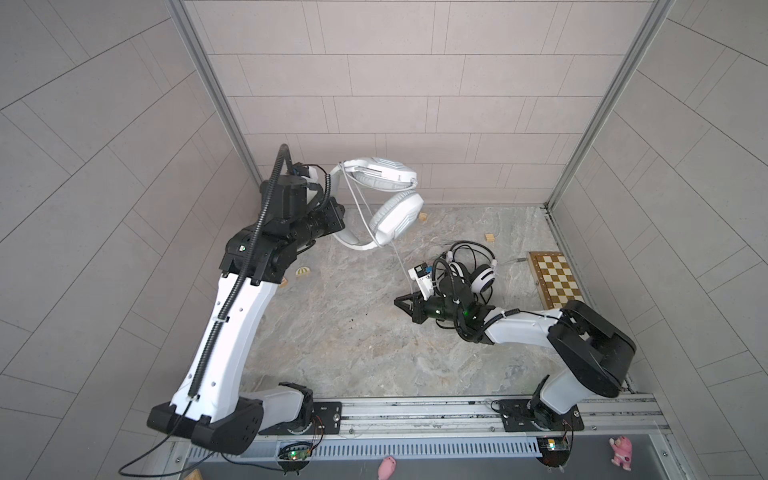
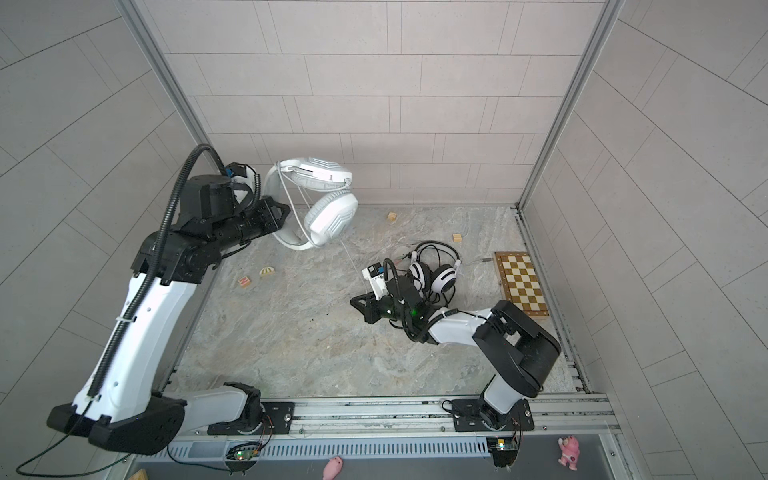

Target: Wrap the headphones

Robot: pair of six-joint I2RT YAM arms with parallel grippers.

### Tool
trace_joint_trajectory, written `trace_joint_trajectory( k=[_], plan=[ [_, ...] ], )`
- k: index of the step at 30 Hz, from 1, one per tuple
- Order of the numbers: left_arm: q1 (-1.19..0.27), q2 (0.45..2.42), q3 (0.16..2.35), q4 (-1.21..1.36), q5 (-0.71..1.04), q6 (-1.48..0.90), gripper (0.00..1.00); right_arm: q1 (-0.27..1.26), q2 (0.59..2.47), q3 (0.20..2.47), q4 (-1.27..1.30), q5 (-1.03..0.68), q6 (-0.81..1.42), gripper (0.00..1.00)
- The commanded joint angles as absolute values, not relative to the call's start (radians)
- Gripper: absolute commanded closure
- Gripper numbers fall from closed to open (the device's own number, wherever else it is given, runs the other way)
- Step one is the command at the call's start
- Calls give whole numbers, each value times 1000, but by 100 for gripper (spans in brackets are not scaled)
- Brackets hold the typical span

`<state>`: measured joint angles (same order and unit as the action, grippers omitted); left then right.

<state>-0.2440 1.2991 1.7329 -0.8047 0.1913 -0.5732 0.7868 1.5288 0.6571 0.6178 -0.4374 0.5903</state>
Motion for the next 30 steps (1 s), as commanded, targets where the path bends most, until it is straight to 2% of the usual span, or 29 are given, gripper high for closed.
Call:
trace_joint_trajectory(
  k=[1,4,8,14,21,26,30],
  plan=[
    [-195,1325,1740,-701,172,-682,100,855,1401,643,427,-316,481,92],
    [-158,1346,1737,-705,125,-667,100,935,1288,664,215,-211,375,99],
    [-110,1368,1722,-698,129,-645,100,995,1134,668,22,-84,309,99],
    [-77,1381,1687,-676,149,-645,100,996,961,696,-155,-20,278,100],
    [-69,1394,1669,-665,111,-641,100,1051,911,800,-309,5,235,100],
    [-72,1402,1601,-640,1,-653,100,1115,907,914,-413,32,193,100],
    [-137,1443,1569,-646,-59,-615,100,1154,939,1044,-500,75,135,100]
  ],
)
